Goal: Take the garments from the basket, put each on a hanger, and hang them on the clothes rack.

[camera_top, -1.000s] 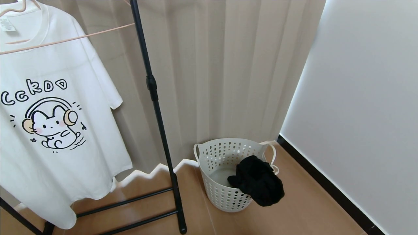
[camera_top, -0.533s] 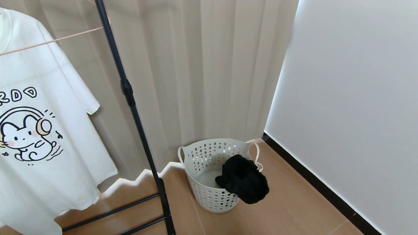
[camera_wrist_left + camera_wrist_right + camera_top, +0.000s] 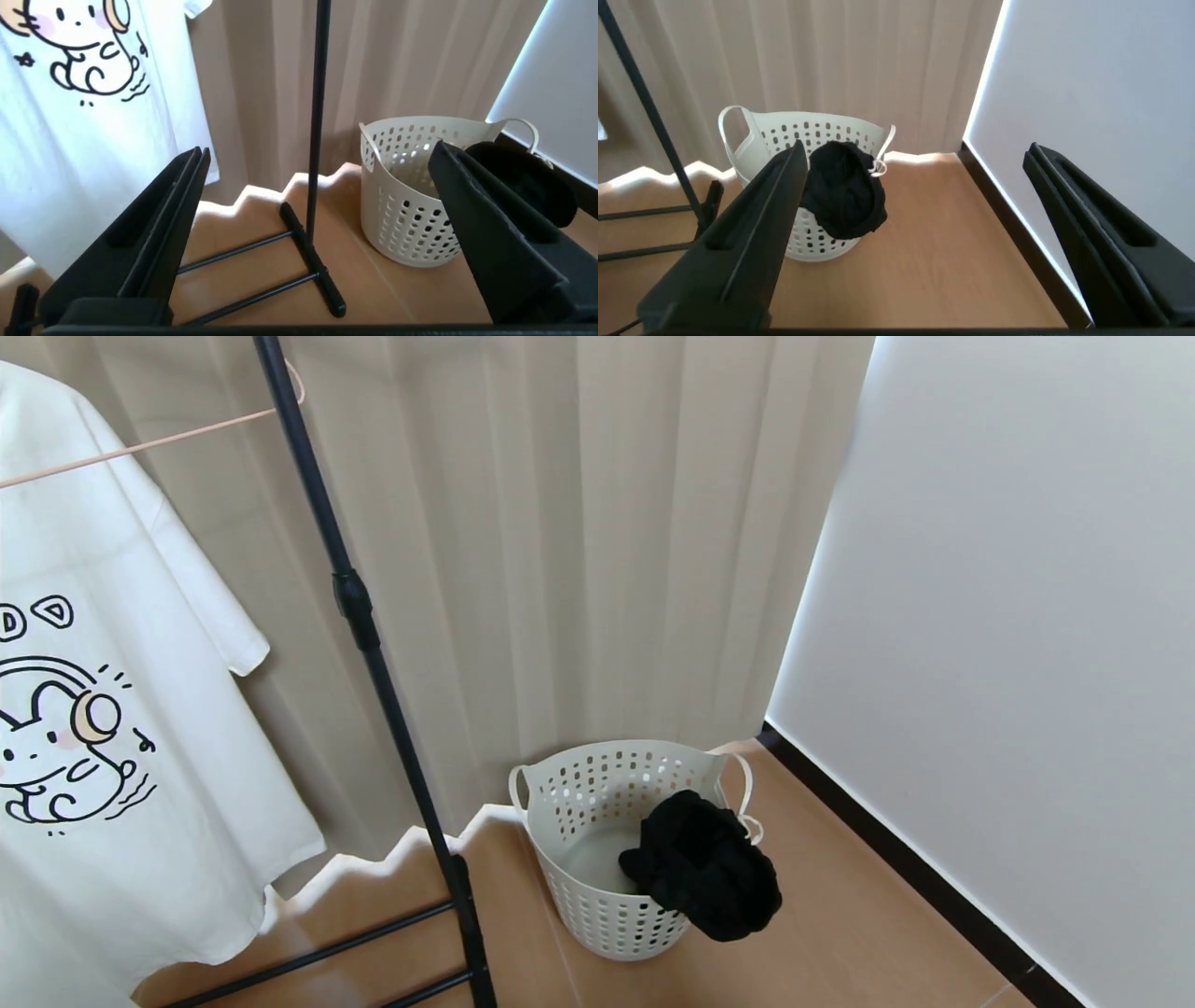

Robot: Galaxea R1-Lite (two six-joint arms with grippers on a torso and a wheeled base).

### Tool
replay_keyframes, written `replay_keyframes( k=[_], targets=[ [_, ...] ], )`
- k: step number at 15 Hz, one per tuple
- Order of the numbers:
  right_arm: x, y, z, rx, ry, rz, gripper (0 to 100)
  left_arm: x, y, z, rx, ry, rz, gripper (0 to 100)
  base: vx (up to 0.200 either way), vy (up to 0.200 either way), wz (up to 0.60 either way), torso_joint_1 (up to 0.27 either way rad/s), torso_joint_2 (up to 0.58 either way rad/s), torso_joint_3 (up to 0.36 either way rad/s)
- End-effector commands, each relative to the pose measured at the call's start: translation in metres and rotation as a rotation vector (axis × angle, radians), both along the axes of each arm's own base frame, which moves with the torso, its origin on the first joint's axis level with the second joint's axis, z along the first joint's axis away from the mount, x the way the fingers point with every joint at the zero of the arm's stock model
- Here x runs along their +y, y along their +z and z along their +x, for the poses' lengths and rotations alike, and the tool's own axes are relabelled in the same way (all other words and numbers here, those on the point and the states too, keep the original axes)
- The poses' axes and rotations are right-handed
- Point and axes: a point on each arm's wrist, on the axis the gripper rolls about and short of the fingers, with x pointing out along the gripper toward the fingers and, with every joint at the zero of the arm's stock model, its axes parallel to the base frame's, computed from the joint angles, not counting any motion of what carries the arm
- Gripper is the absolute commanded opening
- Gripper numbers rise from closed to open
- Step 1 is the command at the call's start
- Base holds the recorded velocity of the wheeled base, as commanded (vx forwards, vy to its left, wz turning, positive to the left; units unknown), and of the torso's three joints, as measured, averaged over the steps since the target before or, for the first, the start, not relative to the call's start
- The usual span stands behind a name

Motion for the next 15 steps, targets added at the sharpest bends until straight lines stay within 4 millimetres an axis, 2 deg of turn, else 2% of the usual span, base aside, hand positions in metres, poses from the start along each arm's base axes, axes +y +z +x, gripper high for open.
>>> replay_keyframes(
  k=[1, 5, 15],
  targets=[
    [0.0, 0.0, 0.0, -0.001, 0.001, 0.0, 100, 0.0, 0.0, 0.0001, 0.002, 0.0, 0.002, 100, 0.0, 0.0, 0.0, 0.0, 0.0, 0.0],
    [0.0, 0.0, 0.0, -0.001, 0.002, 0.001, 100, 0.0001, -0.0002, 0.0001, 0.004, 0.003, -0.001, 100, 0.0, 0.0, 0.0, 0.0, 0.0, -0.057],
    [0.0, -0.0001, 0.0, 0.001, 0.002, 0.0, 100, 0.0001, -0.0004, 0.0001, 0.005, 0.004, -0.003, 100, 0.0, 0.0, 0.0, 0.004, 0.0, -0.192]
  ],
)
